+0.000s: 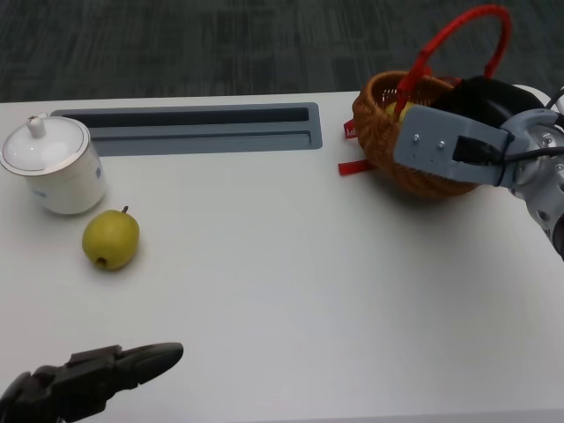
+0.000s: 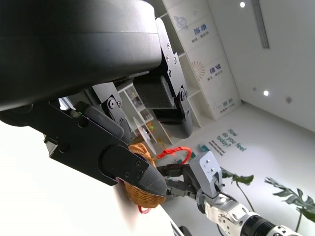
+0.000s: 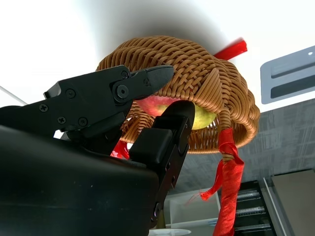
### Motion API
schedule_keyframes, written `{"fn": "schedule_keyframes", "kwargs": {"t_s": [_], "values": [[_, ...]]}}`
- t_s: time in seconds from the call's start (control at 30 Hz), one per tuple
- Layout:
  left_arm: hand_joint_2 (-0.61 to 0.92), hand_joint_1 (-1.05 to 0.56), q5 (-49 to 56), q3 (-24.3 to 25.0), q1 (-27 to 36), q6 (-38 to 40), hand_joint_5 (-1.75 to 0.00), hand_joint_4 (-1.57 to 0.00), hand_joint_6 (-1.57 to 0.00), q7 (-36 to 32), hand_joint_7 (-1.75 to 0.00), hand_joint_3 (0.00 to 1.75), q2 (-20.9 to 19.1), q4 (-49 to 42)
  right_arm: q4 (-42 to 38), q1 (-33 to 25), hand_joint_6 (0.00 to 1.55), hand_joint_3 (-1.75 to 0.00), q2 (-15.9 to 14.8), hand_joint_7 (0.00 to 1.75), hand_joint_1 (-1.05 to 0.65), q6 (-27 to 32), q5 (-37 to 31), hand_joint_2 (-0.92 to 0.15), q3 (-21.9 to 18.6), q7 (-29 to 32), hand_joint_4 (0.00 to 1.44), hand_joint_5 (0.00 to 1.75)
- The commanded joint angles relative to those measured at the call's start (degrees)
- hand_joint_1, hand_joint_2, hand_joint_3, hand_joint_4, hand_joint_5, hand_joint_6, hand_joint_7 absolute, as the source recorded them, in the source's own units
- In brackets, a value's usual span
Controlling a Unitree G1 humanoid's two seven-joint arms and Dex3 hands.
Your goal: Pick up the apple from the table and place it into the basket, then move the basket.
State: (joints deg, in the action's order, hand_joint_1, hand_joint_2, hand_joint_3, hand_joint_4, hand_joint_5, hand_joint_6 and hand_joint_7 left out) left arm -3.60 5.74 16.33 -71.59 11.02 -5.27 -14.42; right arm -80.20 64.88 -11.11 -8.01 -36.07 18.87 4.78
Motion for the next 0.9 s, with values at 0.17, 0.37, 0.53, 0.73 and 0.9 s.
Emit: {"fn": "schedule_keyframes", "kwargs": {"t_s": [0.17, 0.37, 0.53, 0.73, 0.9], "values": [[0.75, -0.44, -1.0, 0.0, 2.9, 0.5, -0.04, -1.1, -0.99, -1.2, 0.0, 0.0, 0.0, 2.2, 0.0, 1.0, 1.01, 0.0, -1.0, 0.0, -0.38, 0.6, 0.0, -0.89, -1.7, 1.3, 1.16, 0.01], [0.75, -0.45, -0.7, -0.2, 2.2, 1.5, -0.03, -1.1, -1.0, -1.0, 0.0, 0.0, -0.3, 2.2, 0.1, 0.5, 0.81, 0.0, -0.9, 0.0, -0.57, -1.6, -1.4, -0.8, -0.6, -0.1, 0.93, 0.0], [0.75, -0.46, -0.4, -0.5, 0.3, 1.7, -0.03, -1.11, -0.99, -0.9, 0.0, 0.0, -0.6, 1.0, 0.1, 0.4, 0.57, 0.0, -0.8, 0.0, -0.76, -2.2, -1.4, -0.79, -0.1, -3.7, 0.6, 0.0], [0.74, -0.49, -1.0, -1.4, -1.6, 3.0, -0.03, -1.11, -1.0, -0.6, 0.0, 0.0, -0.8, 0.2, 0.2, -0.1, 0.24, 0.0, -1.2, 0.0, -0.95, -3.7, -0.9, -0.78, -0.2, -6.8, 0.25, 0.0], [0.75, -0.5, -1.2, -2.3, -3.3, 3.5, -0.02, -1.11, -0.99, -0.3, 0.0, 0.0, -1.2, -0.6, 0.4, -0.3, 0.16, 0.0, -2.0, 0.0, -0.94, -5.7, -0.5, -0.79, -0.5, -6.9, 0.19, 0.0]]}}
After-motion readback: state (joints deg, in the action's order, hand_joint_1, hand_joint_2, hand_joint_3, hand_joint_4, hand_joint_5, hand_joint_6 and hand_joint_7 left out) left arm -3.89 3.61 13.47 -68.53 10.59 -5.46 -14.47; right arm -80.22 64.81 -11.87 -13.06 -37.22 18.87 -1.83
